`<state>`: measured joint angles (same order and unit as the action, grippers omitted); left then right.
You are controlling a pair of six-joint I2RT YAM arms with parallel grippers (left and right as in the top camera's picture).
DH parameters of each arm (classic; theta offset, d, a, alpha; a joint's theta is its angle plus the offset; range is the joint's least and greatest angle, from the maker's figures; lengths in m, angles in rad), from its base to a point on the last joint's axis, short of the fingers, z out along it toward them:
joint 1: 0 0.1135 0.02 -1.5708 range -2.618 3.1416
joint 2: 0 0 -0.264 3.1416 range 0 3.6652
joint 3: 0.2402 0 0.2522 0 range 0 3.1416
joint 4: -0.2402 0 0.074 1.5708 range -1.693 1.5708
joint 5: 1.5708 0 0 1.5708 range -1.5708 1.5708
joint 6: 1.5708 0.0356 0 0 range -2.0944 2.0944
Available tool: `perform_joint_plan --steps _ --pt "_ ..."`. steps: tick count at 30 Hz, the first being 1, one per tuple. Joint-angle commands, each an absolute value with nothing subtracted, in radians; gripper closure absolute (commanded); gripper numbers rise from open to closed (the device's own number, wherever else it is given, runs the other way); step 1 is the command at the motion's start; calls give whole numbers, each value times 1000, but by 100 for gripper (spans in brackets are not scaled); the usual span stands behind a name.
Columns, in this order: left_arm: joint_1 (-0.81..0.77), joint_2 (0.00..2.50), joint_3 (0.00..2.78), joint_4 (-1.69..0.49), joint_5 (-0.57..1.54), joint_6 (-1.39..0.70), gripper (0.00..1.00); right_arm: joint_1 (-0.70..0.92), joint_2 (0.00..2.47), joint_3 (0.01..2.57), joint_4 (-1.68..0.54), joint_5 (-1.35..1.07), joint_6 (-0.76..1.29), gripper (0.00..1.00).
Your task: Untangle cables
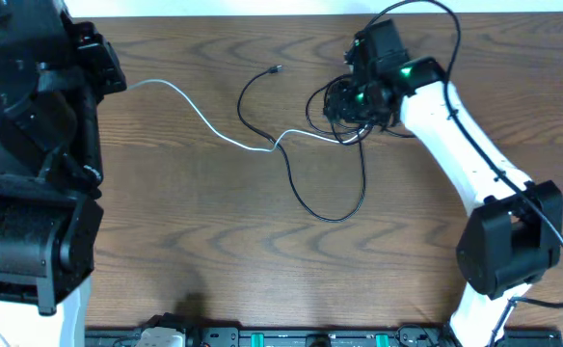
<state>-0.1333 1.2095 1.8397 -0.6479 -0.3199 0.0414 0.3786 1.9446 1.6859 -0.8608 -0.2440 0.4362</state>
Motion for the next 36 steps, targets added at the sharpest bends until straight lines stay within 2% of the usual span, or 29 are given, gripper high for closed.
perform_joint_plan --steps 1,5,7,11,16,30,34,36 --pt "-129 1216 1852 -651 -324 2 93 440 2007 1681 -838 -199 546 48" --pt "-129 1219 1852 -650 -327 3 93 476 2048 1681 -810 -204 494 52" --pt "-129 1219 1852 -650 -327 3 93 483 2061 1681 -796 -213 388 52" --pt "-129 1219 1852 -650 -327 3 93 485 2096 1681 -770 -220 81 39" --pt "-129 1220 1852 -650 -327 2 93 477 2178 1681 -722 -220 -151 36" --pt "-129 1222 1852 -650 -327 2 93 473 2284 1681 -605 -247 -199 42" --pt "-129 1224 1852 -650 -327 3 93 473 2305 1680 -625 -246 -199 49" --pt "-129 1223 1852 -650 -327 2 93 473 2312 1680 -625 -246 -199 57"
